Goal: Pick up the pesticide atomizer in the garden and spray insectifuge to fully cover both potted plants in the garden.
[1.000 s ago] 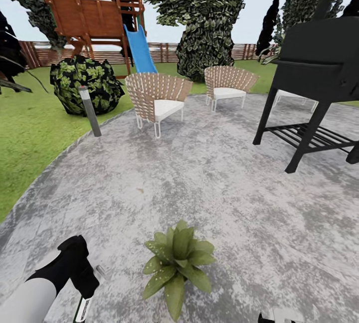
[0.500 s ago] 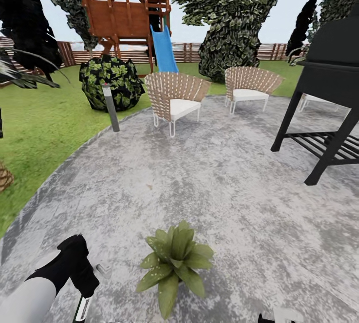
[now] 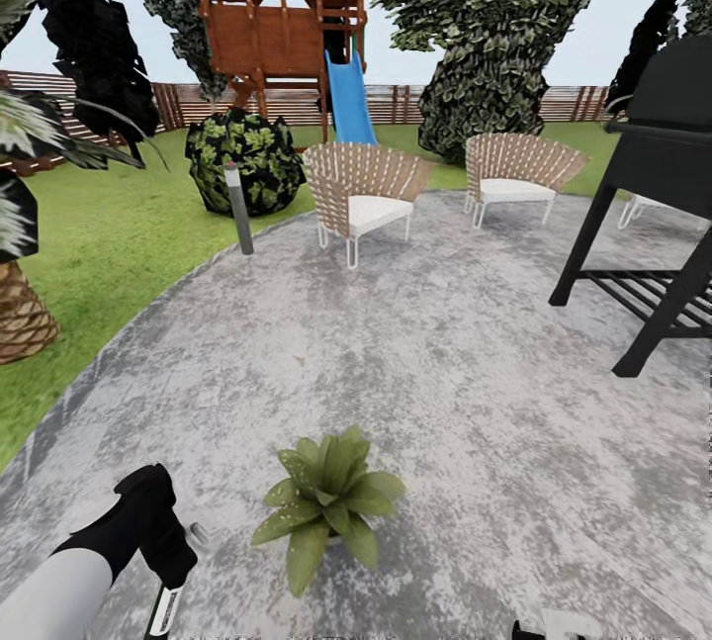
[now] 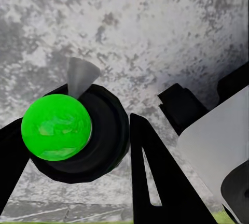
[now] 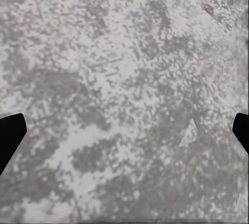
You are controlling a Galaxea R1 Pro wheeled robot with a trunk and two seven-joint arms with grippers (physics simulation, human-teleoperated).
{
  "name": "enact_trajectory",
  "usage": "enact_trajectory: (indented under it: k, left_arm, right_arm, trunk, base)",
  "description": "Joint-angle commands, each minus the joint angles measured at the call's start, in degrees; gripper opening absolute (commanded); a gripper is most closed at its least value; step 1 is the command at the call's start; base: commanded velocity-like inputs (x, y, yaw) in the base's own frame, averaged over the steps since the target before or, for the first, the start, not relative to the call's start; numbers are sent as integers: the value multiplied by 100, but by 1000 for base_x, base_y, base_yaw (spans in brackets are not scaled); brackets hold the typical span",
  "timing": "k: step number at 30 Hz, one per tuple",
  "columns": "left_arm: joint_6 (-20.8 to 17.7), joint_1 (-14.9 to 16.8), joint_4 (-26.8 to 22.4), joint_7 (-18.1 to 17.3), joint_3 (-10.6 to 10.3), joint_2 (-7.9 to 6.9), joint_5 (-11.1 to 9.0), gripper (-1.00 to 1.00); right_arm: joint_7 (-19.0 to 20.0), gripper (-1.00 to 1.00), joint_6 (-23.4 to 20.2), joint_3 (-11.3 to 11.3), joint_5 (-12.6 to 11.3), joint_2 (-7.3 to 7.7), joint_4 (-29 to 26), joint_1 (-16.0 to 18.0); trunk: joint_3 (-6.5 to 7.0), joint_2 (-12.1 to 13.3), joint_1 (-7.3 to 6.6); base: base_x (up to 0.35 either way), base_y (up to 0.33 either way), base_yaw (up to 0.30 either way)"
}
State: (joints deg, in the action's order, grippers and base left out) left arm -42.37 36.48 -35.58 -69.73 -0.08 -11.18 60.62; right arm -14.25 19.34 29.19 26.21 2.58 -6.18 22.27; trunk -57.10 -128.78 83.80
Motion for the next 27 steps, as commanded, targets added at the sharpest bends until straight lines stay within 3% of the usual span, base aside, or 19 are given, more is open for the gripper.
enact_trajectory:
  k: [1, 10, 23, 27]
  left_arm:
    - [-61, 6, -10, -49, 0, 1, 38, -100]
    - [-130, 9, -11, -49, -4, 10, 34, -100]
    - [-131, -52, -10, -21, -24, -32, 38, -100]
    - [-124, -76, 34, 290, -26, -52, 38, -100]
  right_arm:
    - [-18, 100, 20, 43, 60, -2, 11, 5]
    - [-24, 100, 22, 43, 60, -13, 11, 5]
    - [-25, 100, 25, 49, 54, -3, 4, 5]
    - [-30, 100, 25, 56, 52, 5, 3, 5]
  trunk:
    - [-5, -3, -3]
    - [-5, -3, -3]
    - [-5, -3, -3]
    - [-5, -3, -3]
  base:
    - [-168, -278, 0]
    - [-38, -303, 27]
    - [74, -307, 263]
    - [108, -118, 273]
